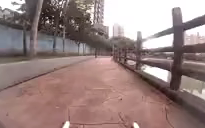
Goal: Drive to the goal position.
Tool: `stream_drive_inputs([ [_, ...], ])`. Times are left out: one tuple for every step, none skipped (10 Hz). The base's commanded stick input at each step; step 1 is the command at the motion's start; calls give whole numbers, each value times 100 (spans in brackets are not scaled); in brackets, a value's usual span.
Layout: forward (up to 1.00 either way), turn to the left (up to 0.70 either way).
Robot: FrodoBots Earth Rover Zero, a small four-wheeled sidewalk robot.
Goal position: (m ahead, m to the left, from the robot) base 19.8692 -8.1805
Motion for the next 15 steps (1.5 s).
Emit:
stream_drive_inputs([
  [70, 0],
  [70, 0],
  [70, 0],
  [70, 0],
  [70, 0],
  [70, 0],
  [70, 0],
  [70, 0],
  [70, 0],
  [70, 0],
  [70, 0],
  [70, 0],
  [70, 0],
  [70, 0],
  [70, 0],
])
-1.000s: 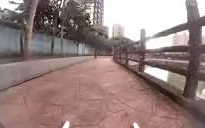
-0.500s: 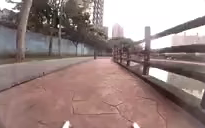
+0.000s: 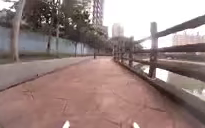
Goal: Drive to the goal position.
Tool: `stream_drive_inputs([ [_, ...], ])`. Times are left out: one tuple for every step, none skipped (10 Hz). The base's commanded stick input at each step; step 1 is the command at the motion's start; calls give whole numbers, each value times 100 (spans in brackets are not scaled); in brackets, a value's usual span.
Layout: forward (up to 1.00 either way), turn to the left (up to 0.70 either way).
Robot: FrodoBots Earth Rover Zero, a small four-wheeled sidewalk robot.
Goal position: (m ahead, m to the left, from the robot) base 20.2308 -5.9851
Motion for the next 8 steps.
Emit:
stream_drive_inputs([
  [70, 0],
  [70, 0],
  [70, 0],
  [70, 0],
  [70, 0],
  [70, 0],
  [70, 0],
  [70, 0],
])
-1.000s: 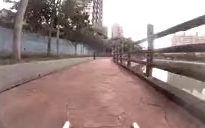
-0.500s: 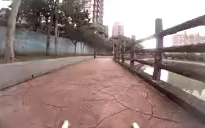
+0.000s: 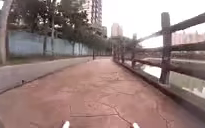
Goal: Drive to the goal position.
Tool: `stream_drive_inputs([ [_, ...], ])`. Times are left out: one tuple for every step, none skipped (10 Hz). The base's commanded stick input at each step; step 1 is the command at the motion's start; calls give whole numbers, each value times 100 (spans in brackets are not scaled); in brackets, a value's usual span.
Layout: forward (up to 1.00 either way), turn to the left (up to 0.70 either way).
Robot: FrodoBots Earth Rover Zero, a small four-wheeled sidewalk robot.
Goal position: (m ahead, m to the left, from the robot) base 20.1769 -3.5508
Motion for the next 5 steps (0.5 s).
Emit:
stream_drive_inputs([
  [70, 0],
  [70, 0],
  [70, 0],
  [70, 0],
  [70, 0],
])
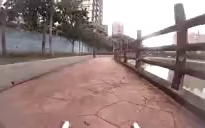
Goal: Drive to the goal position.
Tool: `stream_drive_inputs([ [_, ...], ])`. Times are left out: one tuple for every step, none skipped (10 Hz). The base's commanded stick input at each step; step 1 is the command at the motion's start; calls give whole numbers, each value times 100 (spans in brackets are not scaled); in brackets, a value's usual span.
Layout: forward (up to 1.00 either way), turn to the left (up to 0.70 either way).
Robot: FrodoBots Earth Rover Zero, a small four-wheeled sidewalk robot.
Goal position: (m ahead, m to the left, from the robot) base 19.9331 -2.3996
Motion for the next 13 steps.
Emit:
stream_drive_inputs([
  [70, 0],
  [70, 0],
  [70, 0],
  [70, 0],
  [70, 0],
  [70, 0],
  [70, 0],
  [70, 0],
  [70, 0],
  [70, 0],
  [70, 0],
  [70, 0],
  [70, 0],
])
